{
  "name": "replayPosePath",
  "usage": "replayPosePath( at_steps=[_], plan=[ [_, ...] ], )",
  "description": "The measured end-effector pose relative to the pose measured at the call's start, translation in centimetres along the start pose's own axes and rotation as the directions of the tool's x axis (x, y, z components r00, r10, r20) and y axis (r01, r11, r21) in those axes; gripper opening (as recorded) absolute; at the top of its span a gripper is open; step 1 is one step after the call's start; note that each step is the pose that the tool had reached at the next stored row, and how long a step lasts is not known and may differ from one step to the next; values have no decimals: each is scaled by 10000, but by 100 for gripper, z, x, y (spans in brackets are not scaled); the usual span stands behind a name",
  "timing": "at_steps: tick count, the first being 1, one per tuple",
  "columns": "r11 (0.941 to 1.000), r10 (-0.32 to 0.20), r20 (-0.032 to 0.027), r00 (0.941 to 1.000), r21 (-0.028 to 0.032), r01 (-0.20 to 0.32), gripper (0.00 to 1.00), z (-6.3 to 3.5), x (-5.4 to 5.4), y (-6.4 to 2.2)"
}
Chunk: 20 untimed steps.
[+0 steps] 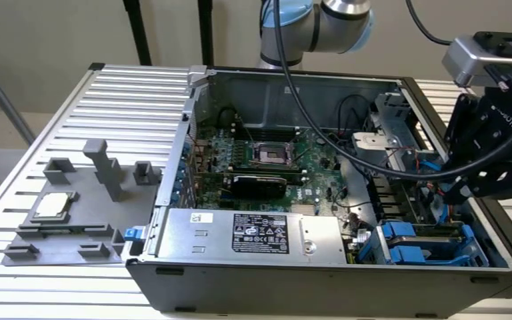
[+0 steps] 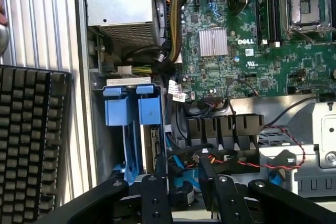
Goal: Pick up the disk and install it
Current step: 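Insert the second disk wire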
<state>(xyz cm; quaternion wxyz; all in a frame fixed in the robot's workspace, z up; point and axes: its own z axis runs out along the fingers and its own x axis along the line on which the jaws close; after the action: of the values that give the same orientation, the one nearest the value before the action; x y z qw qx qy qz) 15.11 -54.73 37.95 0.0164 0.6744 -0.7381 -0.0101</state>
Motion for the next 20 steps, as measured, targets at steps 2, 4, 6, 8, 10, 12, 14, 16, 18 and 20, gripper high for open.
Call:
replayPosePath(
  at_steps=[2, 4, 6, 8, 10, 12, 14, 16, 18, 20],
  plan=[
    [10000, 6, -154, 9999, 14, -6, 38, 12, -16, -2],
    [10000, 12, -304, 9995, 28, -11, 36, 22, -33, -4],
    [10000, 18, -456, 9990, 42, -16, 29, 32, -50, -5],
    [10000, 25, -609, 9981, 56, -21, 29, 43, -66, -6],
    [10000, 29, -723, 9974, 67, -25, 27, 48, -77, -5],
    [10000, 31, -765, 9971, 70, -26, 20, 49, -81, -5],
    [10000, 32, -777, 9970, 71, -27, 16, 49, -81, -4],
    [10000, 31, -779, 9970, 80, -25, 16, 46, -80, 25],
    [9999, 35, -766, 9971, 116, -27, 16, 46, -74, 80],
    [9999, 37, -745, 9972, 154, -25, 16, 47, -70, 131]
  ],
)
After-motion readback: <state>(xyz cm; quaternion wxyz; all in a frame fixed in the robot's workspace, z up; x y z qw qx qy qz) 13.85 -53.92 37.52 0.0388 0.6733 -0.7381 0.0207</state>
